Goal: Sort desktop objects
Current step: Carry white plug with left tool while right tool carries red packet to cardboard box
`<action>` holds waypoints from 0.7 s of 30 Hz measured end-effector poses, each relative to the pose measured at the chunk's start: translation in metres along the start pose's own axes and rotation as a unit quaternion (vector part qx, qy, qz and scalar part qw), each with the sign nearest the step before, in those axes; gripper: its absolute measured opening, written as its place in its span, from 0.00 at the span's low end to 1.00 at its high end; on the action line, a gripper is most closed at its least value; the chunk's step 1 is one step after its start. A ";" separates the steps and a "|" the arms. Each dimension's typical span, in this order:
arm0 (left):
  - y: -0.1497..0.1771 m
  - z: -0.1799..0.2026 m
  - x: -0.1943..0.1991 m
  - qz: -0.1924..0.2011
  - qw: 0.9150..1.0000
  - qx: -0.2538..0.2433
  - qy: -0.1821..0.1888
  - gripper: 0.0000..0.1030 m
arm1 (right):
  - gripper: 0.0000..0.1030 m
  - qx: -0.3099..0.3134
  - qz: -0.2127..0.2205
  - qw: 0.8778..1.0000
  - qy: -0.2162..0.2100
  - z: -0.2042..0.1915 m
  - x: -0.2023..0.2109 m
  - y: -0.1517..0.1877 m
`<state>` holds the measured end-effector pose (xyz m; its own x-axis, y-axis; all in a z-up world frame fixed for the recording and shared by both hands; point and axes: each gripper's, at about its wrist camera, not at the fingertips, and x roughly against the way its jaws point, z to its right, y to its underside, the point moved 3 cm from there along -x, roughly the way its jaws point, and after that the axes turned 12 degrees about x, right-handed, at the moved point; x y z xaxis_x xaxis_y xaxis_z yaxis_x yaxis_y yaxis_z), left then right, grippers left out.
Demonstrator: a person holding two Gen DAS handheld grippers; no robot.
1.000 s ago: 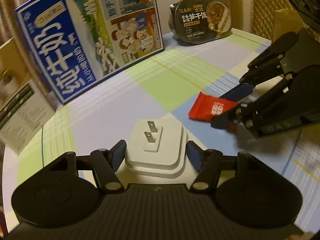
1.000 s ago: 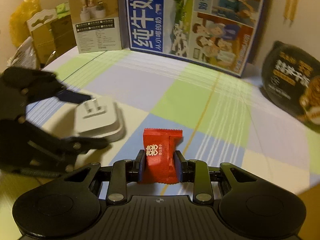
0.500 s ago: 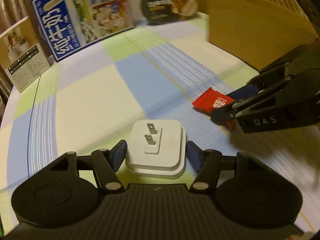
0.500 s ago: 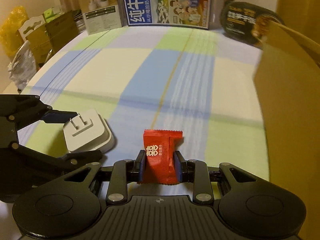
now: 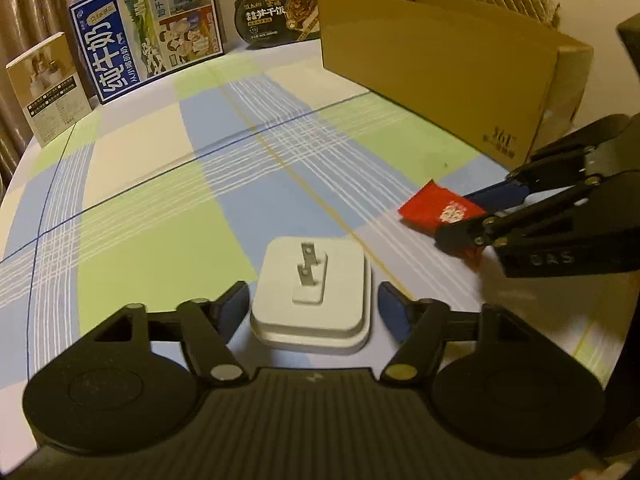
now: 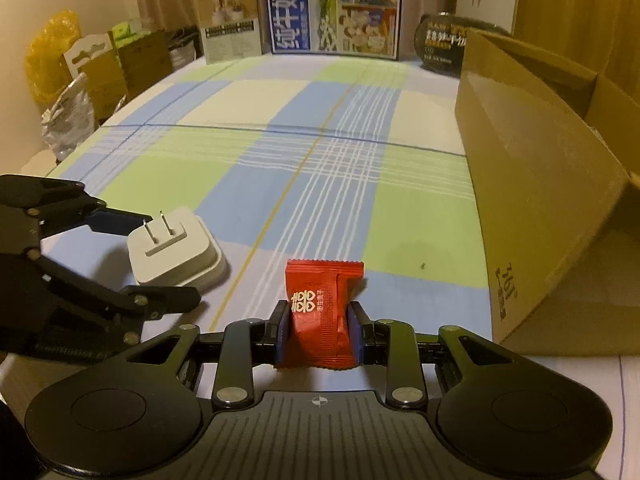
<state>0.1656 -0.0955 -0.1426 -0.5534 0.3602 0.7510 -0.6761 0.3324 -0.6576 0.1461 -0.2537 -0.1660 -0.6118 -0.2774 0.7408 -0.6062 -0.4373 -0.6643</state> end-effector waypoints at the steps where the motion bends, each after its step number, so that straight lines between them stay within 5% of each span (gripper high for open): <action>1: -0.001 -0.001 -0.003 -0.002 1.000 0.004 0.002 0.67 | 0.27 0.002 0.005 1.000 0.003 0.000 0.000 0.001; 3: -0.001 -0.003 -0.006 -0.002 1.000 0.013 0.013 0.67 | 0.32 0.004 0.011 1.000 0.011 0.001 0.000 0.005; 5: -0.001 -0.003 -0.006 0.002 1.000 0.007 0.018 0.67 | 0.47 0.004 0.014 1.000 0.021 0.002 -0.002 0.008; 7: -0.003 -0.002 -0.009 0.003 1.000 -0.001 0.023 0.67 | 0.49 0.001 0.022 0.999 0.023 0.005 -0.002 0.011; 15: -0.005 -0.008 -0.010 -0.007 0.999 0.040 0.023 0.59 | 0.48 0.011 0.041 0.999 0.023 0.005 -0.002 0.017; 21: -0.004 -0.003 -0.009 -0.001 0.999 0.051 0.011 0.59 | 0.30 0.022 0.046 0.999 0.015 0.000 0.000 0.016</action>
<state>0.1746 -0.0977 -0.1475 -0.5420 0.3784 0.7504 -0.7239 0.2433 -0.6456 0.1362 -0.2606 -0.1771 -0.6790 -0.2921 0.6735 -0.5247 -0.4486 -0.7235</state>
